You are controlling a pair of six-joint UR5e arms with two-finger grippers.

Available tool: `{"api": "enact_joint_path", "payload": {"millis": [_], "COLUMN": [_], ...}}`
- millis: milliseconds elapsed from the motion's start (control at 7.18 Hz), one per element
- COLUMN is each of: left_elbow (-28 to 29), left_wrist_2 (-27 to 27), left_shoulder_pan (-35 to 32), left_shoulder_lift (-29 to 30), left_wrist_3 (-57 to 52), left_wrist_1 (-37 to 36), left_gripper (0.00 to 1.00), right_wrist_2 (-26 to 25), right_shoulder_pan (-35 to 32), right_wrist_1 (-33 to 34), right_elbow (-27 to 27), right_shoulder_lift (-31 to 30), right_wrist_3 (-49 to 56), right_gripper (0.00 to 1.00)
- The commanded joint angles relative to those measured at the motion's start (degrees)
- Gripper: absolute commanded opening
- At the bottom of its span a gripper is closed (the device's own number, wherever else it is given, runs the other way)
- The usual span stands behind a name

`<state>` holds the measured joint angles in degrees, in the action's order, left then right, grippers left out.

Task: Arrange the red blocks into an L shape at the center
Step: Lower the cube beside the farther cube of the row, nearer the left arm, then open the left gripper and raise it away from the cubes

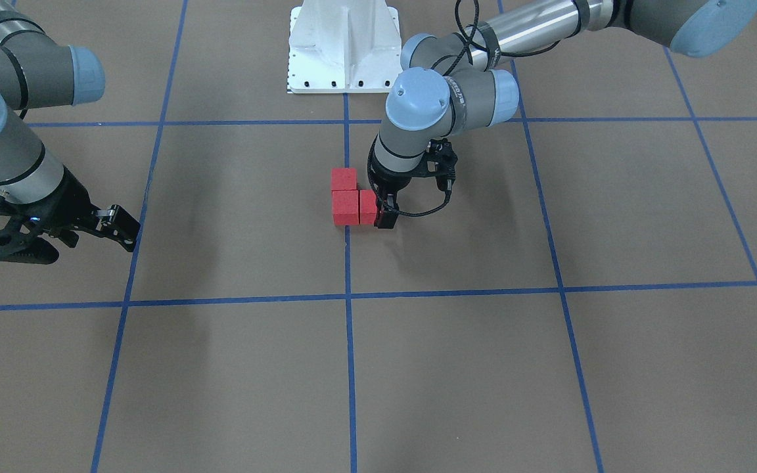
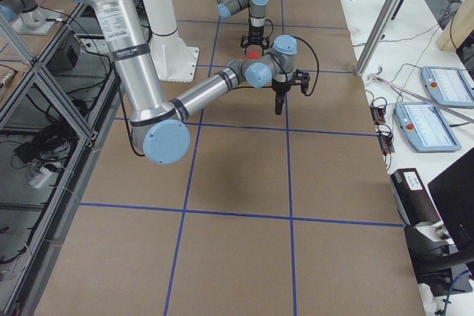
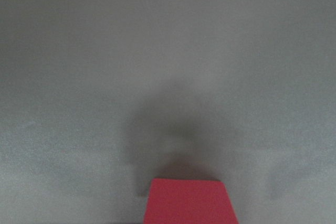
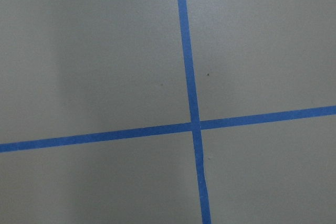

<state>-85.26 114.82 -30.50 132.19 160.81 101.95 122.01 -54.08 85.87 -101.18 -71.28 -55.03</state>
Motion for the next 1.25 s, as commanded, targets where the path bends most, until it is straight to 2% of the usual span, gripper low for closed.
{"api": "enact_joint_path", "payload": {"millis": [0,418,1114], "left_elbow": [-3.4,-4.38,-4.21], "left_wrist_2": [1.01,1.28,1.37], "left_shoulder_pan": [-0.08,-0.17,1.06], "left_shoulder_lift": [-2.98,-5.09,-5.19], "left_wrist_3": [-0.15,-0.15,-0.15], "left_wrist_1": [-0.44,-0.44,-0.44], "left_gripper": [1.0,1.0,1.0], "right_wrist_2": [0.07,-0.02,-0.02], "right_shoulder_pan": [-0.23,-0.15,-0.15], "right_wrist_1": [0.0,0.0,0.0], "right_elbow": [-0.07,0.1,0.1], "right_shoulder_lift": [0.0,0.0,0.0], "right_wrist_3": [0.01,0.1,0.36], "right_gripper": [0.99,0.99,0.99]}}
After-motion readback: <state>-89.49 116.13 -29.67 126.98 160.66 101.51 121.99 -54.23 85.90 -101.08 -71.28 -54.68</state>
